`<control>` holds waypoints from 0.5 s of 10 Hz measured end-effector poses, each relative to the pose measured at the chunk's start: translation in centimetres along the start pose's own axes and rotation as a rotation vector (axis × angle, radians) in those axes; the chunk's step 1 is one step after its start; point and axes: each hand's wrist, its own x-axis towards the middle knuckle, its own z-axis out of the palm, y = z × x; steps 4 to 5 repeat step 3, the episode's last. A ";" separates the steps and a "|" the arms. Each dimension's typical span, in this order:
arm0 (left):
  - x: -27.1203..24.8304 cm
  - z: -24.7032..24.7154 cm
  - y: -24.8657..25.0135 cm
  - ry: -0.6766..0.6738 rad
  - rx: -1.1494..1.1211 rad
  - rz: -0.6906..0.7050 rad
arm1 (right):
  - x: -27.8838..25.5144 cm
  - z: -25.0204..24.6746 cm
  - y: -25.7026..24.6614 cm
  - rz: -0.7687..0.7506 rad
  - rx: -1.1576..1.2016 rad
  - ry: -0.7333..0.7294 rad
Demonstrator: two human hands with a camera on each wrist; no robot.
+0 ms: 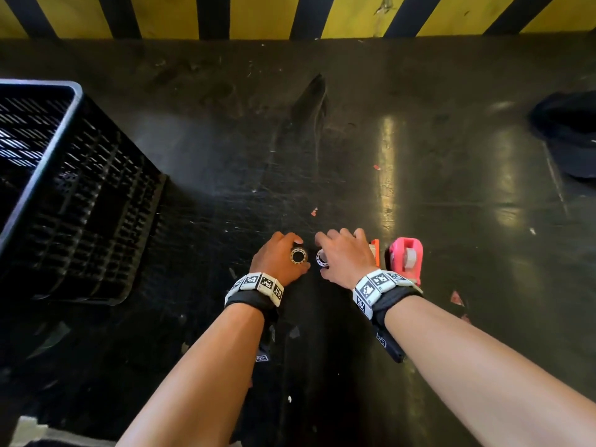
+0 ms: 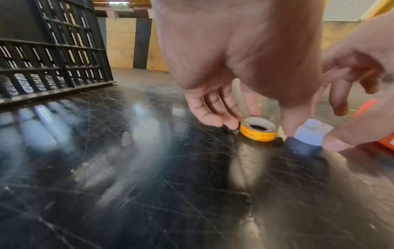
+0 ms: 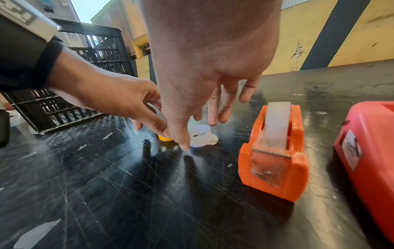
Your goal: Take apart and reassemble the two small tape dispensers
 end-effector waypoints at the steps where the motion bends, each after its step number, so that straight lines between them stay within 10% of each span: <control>1: -0.7 -0.1 -0.3 0.026 -0.031 -0.013 | -1.0 -0.4 0.2 -0.001 0.046 0.048; 5: -4.0 -0.4 -0.2 0.187 0.001 -0.038 | -5.1 -1.8 1.8 0.017 0.061 0.141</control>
